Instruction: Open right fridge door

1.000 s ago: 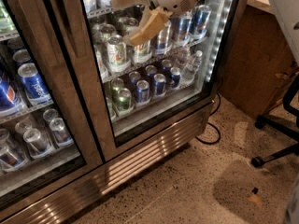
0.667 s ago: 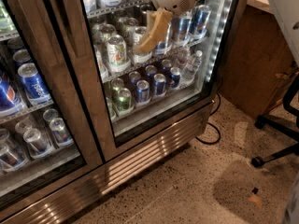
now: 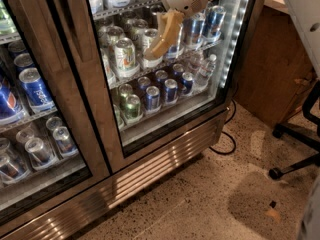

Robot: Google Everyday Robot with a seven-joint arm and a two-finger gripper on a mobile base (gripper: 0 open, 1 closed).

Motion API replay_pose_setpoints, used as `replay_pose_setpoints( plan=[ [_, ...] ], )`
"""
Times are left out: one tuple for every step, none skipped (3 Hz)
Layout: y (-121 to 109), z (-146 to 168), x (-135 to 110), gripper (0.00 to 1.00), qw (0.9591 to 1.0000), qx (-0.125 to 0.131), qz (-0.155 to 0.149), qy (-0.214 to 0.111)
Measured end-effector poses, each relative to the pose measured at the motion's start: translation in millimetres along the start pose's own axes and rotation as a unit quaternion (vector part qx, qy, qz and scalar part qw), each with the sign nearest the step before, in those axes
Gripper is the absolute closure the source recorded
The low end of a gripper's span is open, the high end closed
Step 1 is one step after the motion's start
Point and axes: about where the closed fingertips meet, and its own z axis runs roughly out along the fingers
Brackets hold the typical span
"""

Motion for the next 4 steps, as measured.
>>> replay_pose_setpoints(
  plan=[
    [0.2,2.9,-2.4,0.09,1.0,-0.002,-0.006,-0.008],
    [-0.9,7.1,-3.9,0.22,0.9998,-0.005,-0.01,-0.018],
    [-8.3,23.2,-7.1,0.35,0.9983,-0.013,-0.02,-0.053],
    [-14.5,38.5,-11.8,0.36,0.9958,-0.026,-0.029,-0.083]
  ],
)
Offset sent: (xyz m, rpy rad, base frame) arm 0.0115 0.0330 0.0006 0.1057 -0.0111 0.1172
